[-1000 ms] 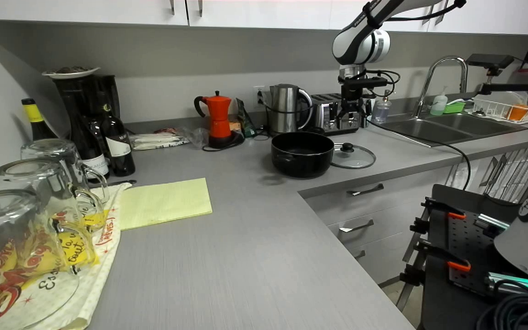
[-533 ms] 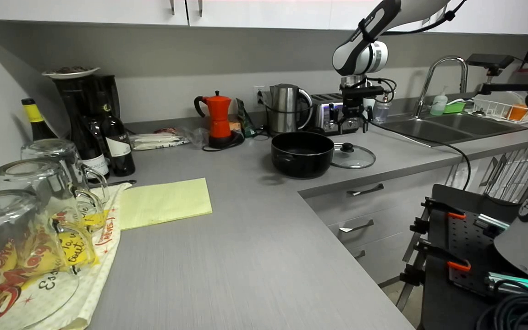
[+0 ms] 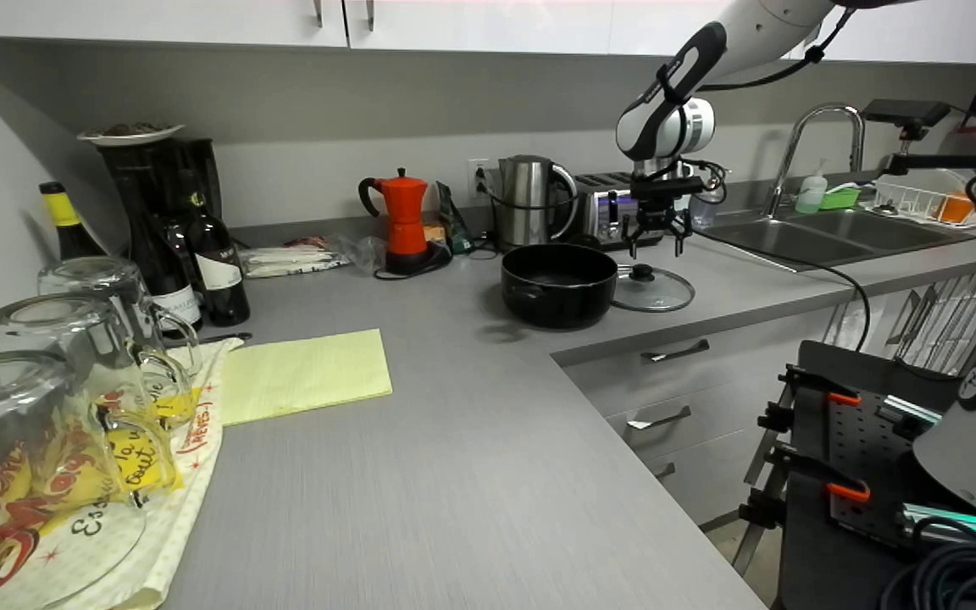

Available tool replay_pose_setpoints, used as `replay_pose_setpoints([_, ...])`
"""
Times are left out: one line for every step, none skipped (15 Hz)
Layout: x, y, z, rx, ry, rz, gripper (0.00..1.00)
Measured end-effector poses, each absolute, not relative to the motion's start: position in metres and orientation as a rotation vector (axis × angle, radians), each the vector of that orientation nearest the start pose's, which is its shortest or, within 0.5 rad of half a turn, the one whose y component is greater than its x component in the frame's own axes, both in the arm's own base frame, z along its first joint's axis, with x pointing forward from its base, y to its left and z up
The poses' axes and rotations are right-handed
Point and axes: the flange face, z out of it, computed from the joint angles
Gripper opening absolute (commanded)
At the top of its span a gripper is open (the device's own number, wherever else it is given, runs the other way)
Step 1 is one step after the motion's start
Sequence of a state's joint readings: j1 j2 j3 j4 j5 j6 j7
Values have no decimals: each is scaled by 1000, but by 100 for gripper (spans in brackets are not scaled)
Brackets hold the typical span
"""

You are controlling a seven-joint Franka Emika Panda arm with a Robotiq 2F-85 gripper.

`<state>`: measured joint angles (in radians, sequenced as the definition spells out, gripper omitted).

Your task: Put the lid on the pot

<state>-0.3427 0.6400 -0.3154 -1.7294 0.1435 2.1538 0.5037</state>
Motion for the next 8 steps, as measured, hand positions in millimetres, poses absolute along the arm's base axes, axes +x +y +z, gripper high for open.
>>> replay_pose_setpoints([527,-382,210,-2613,1847,291,100])
replay_pose_setpoints([528,-384,207,-2602,1875,288,100])
replay_pose_setpoints([529,-386,205,-2591,1901,284,100])
replay_pose_setpoints([530,-388,203,-2581,1925,281,100])
replay_pose_setpoints([531,-389,200,-2572,1944,278,100])
replay_pose_setpoints([532,-390,198,-2564,1961,275,100])
replay_pose_setpoints([534,-390,197,-2557,1978,271,100])
replay_pose_setpoints([536,-390,195,-2552,1990,269,100])
